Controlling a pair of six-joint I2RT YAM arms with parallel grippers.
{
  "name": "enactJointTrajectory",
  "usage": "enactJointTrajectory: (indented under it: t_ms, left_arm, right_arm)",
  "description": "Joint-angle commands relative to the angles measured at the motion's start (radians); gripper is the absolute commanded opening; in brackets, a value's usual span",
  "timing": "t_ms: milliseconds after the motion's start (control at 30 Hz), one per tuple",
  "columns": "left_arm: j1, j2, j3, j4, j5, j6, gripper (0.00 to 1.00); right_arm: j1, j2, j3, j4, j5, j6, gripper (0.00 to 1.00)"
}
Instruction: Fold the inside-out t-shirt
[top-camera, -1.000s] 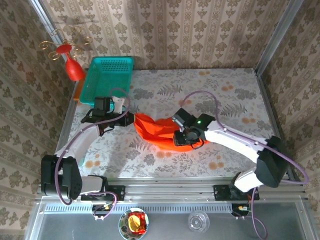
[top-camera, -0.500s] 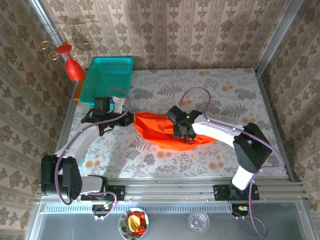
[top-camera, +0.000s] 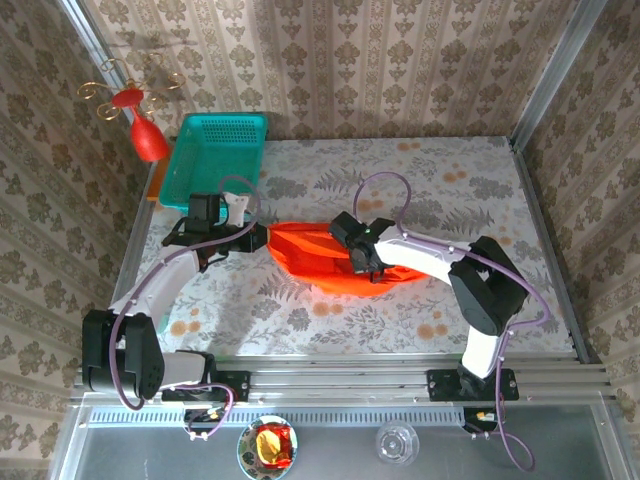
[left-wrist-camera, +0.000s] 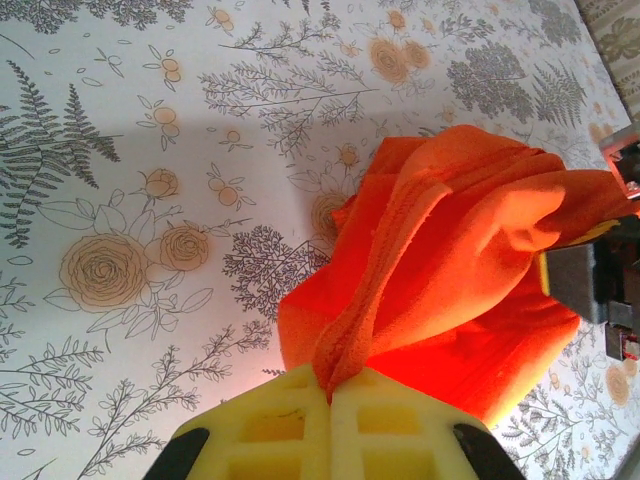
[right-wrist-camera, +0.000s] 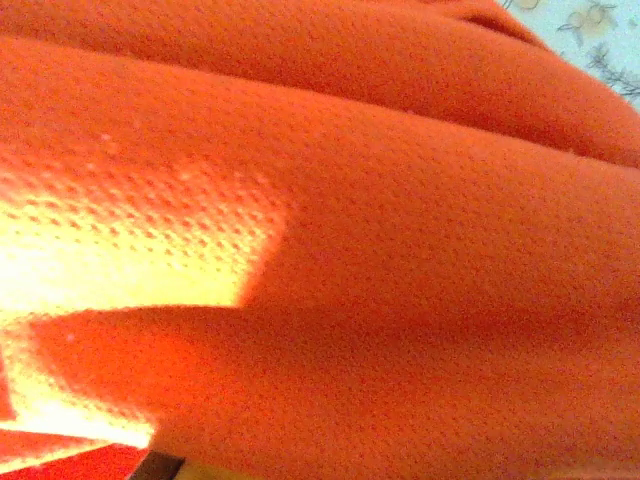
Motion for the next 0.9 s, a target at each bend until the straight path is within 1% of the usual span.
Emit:
enactJointTrajectory:
  t_ms: [0,100,300,433,533,633,767,867]
  left_arm:
    - [0.007,-0.009,0.024,-0.013,-0.017,0.016,0.00]
    - [0.017,-0.011,0.033,-0.021,-0.025,0.021,0.00]
    - [0.063,-0.022,0.045,-0.037,-0.034,0.035,0.00]
    - [0.134,-0.040,0.035,-0.033,-0.016,0.027,0.00]
    - [0.210,-0.068,0.021,-0.032,0.005,0.016,0.00]
    - [0.292,-0.101,0.011,-0.052,0.015,0.015,0.00]
    - [0.385,-0.137,0.000,-0.090,0.022,0.009,0.00]
    - [0.407,-0.155,-0.018,-0.080,0.026,-0.011,0.00]
  right_arm:
    - [-0.021,-0.093,-0.001,-0.069,0.053,-0.051,0.00]
    - [-0.026,-0.176,0.016,-0.118,0.004,-0.077,0.00]
    - [-0.038,-0.408,0.091,-0.221,-0.134,-0.121,0.00]
    - [-0.084,-0.539,0.163,-0.300,-0.145,-0.138,0.00]
    - [-0.147,-0.619,0.200,-0.349,-0.143,-0.154,0.00]
    - [-0.229,-0.695,0.197,-0.368,-0.163,-0.165,0.00]
    - [-0.343,-0.765,0.138,-0.370,-0.200,-0.183,0.00]
    - [-0.402,-0.773,0.050,-0.358,-0.241,-0.185,0.00]
